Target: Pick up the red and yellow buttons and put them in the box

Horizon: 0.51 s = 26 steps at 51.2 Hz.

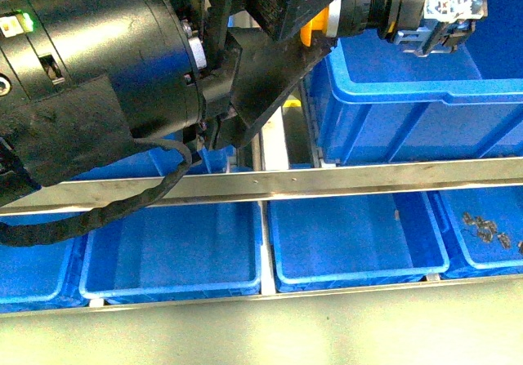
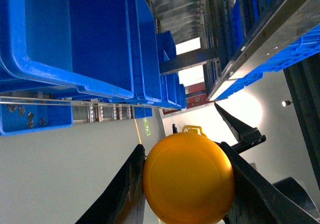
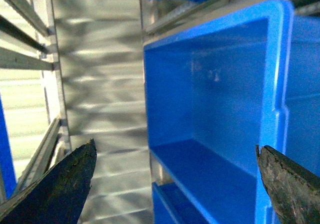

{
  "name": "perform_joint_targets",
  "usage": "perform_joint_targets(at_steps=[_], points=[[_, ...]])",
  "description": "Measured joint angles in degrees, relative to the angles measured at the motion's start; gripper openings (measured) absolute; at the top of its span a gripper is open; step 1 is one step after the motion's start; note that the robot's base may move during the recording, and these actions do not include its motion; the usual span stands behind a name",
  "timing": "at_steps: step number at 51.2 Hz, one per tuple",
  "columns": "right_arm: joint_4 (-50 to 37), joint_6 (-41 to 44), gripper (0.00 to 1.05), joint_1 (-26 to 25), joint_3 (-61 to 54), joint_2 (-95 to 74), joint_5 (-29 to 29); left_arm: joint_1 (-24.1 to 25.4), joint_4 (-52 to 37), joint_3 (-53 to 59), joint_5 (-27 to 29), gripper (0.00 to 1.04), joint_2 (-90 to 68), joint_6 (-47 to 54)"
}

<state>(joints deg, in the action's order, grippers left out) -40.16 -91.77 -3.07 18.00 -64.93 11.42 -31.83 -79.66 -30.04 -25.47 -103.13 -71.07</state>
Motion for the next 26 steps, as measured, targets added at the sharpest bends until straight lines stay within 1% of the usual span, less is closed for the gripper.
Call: perform_joint_targets(at_steps=[10,26], points=[[-2.32,-1.68,0.97,5.14,2.19,-2.43,1.68,0.02,0.00,0.00,-0.02,0.33,-0.04,-0.04],[-6.47,-1.97,0.97,13.16,3.26,-9.66,3.21,0.24,0.00,-0.02,-0.02,0.33,-1.05,-0.15]])
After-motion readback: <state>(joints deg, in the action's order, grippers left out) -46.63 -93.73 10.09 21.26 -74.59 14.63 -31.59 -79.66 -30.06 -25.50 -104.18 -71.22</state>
